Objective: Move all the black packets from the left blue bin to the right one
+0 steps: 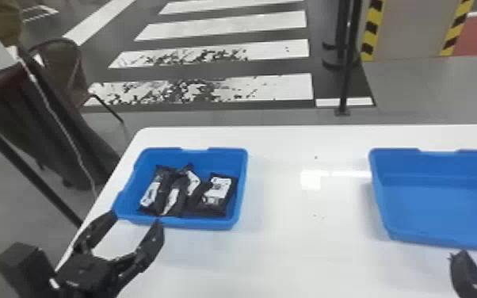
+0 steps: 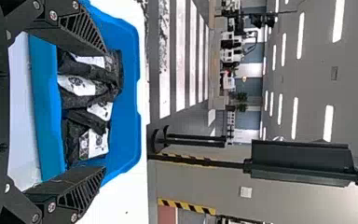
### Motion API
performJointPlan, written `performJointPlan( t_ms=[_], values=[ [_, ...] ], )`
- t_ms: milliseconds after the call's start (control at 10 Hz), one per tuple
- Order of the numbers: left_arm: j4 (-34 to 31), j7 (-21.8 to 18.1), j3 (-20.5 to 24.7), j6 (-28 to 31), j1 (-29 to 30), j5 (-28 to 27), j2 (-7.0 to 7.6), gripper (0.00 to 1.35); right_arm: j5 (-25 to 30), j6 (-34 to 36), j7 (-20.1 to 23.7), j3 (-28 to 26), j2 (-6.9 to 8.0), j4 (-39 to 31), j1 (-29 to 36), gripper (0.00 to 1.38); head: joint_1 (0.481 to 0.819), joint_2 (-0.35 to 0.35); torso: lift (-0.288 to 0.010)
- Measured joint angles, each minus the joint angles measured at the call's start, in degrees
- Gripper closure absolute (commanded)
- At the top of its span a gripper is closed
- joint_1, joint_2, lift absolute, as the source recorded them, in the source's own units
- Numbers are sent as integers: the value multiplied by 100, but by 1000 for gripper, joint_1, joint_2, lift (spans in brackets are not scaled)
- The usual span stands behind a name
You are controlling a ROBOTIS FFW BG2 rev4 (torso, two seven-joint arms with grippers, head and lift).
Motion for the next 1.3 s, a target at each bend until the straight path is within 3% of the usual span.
performJointPlan(
  t_ms=[300,600,900,1300],
  values=[
    [0,0,-202,727,-500,-109,0,177,-31,0,0,6,0,27,-11,162,695,163,-140],
    [25,35,-403,1988,-1225,-302,10,179,-90,0,0,41,0,70,-40,163,695,133,-140],
    [274,19,-748,3566,-2093,-265,260,182,-113,1,12,66,-2,106,-78,163,695,83,-140],
    [613,26,-1061,4812,-3020,-519,512,186,-193,18,36,92,-1,175,-122,163,695,62,-140]
  ],
)
